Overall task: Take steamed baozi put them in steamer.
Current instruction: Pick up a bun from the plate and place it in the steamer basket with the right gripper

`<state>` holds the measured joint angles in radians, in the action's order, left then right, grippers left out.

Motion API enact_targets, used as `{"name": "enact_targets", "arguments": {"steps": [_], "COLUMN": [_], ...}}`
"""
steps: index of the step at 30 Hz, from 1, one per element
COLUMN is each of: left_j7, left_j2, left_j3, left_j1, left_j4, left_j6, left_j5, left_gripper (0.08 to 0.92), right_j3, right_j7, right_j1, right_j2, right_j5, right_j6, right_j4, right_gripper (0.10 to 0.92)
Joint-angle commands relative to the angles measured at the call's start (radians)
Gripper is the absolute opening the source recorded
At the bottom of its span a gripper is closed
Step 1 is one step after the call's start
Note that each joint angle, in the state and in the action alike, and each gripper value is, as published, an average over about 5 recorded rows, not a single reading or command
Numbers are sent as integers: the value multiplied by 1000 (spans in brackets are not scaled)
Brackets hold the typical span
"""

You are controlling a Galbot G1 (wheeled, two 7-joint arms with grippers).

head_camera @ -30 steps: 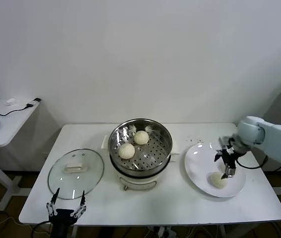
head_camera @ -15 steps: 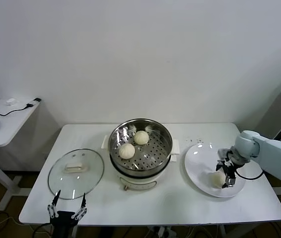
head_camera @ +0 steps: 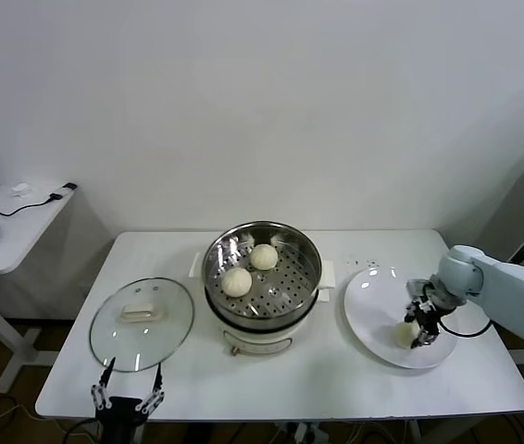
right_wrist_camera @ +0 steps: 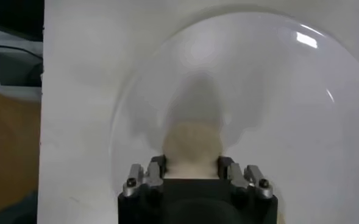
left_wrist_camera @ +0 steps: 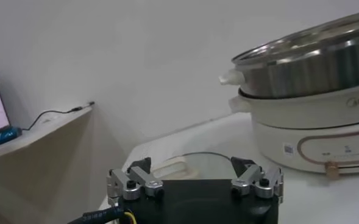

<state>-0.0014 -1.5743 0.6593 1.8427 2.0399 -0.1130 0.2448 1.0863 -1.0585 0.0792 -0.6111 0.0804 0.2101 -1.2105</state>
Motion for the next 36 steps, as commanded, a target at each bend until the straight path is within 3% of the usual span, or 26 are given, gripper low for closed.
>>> {"name": "enact_targets", "arguments": {"steps": [1, 6, 12, 19, 24, 29, 36], "left_j7": [1, 1, 2, 0, 0, 4, 4], "left_j2": [3, 9, 8, 5, 7, 9, 9], "left_j3": [-3, -5, -8, -14, -11, -10, -12], "left_j1": [2, 3, 8, 6, -4, -3, -9], "left_j4": [1, 5, 13, 10, 3, -3, -1], "left_j6": [-1, 1, 1, 3, 4, 4, 13], "left_j5": [7, 8, 15, 21, 17, 16, 15], "left_gripper": [823, 823, 823, 823, 823, 823, 823], "right_j3": [22, 202, 429, 318, 188, 149, 159], "right_j7": [-15, -77, -137, -120, -109, -103, -101], "right_j1": [69, 374, 769, 818, 711, 612, 493], "right_j2": [0, -58, -245, -410, -546, -667, -723], "right_j5": [20, 63, 63, -158, -319, -355, -356], "right_j6": [-35, -203, -509, -788, -855, -870, -867], "right_j4": [2, 0, -2, -86, -90, -83, -89], "right_gripper": [540, 543, 544, 548, 551, 552, 551]}}
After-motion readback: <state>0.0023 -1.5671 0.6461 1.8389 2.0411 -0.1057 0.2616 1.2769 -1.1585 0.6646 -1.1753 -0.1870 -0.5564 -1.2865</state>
